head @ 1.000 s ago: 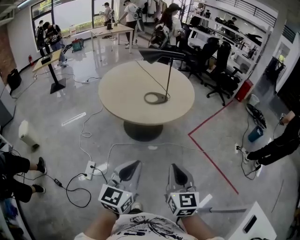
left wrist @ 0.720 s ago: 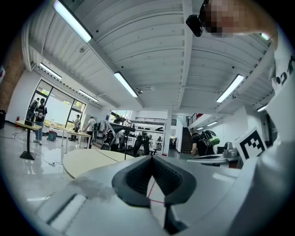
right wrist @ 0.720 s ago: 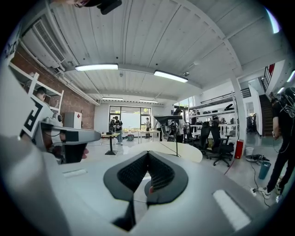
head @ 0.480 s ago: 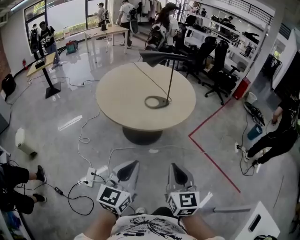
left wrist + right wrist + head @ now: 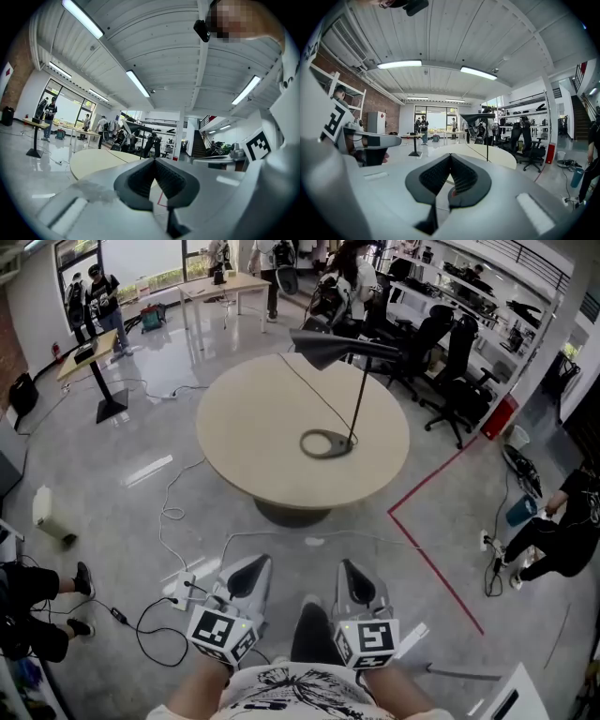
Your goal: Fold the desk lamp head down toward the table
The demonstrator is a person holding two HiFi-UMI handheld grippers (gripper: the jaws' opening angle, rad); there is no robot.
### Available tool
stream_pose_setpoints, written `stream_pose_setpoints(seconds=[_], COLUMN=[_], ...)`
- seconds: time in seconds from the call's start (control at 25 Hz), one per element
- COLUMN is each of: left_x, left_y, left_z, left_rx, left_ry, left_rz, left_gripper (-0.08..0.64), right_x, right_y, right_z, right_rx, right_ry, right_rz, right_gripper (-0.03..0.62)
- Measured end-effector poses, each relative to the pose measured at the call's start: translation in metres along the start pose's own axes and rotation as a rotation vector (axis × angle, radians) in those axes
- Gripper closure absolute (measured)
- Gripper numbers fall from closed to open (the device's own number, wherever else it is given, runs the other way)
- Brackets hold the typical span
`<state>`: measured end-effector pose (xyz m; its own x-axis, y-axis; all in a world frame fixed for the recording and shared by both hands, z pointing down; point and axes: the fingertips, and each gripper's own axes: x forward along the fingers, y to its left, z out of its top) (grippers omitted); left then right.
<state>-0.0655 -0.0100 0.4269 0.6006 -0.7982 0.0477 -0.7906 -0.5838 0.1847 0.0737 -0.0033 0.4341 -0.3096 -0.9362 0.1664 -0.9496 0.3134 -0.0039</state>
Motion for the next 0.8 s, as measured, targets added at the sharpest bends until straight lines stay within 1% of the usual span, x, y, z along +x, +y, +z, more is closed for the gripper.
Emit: stream_pose_setpoints(seconds=[0.12,0.2,0.28,0.4,0.48,0.6,0.8], left_x=[0.022,0.040,0.059,0.090,0.114,0.147,0.182], left_y=[0.017,0.030,0.046,0.066,0.071,0.073,0.085], left_z=[-0.002,0.003,0.012,0.021,0.026,0.031,0.039], left_rx=[0.009,0.020,0.025,0.009,0.012,0.030,0.037], left_ry=[0.009,0.007,-0.006,-0.031,-0.050,-0.070,-0.083], left_rz=[0.022,0.041,0.071,0.107,0.112,0.106,0.107], left_gripper=[0.554,0.554,0.554,0.554,0.554,0.554,0.554], right_x=[0.029,0.051,0.074,0.106,0.125,0.150,0.187], right_y=[-0.011,-0.021,-0.031,-0.049,-0.066,-0.091,-0.115], right_z=[-0.005,-0.001,0.004,0.009,0.014,0.028,0.044], right_rx=[-0.001,-0.019,-0.032,-0.038,-0.052,-0.067,-0.074], right_ry=[0.011,0.000,-0.012,-0.010,-0.012,-0.024,-0.039], right_rz=[0.018,0.026,0.032,0.052,0.061,0.054,0.056], right_gripper=[0.583,0.583,0.583,0.583,0.583,0.583,0.583])
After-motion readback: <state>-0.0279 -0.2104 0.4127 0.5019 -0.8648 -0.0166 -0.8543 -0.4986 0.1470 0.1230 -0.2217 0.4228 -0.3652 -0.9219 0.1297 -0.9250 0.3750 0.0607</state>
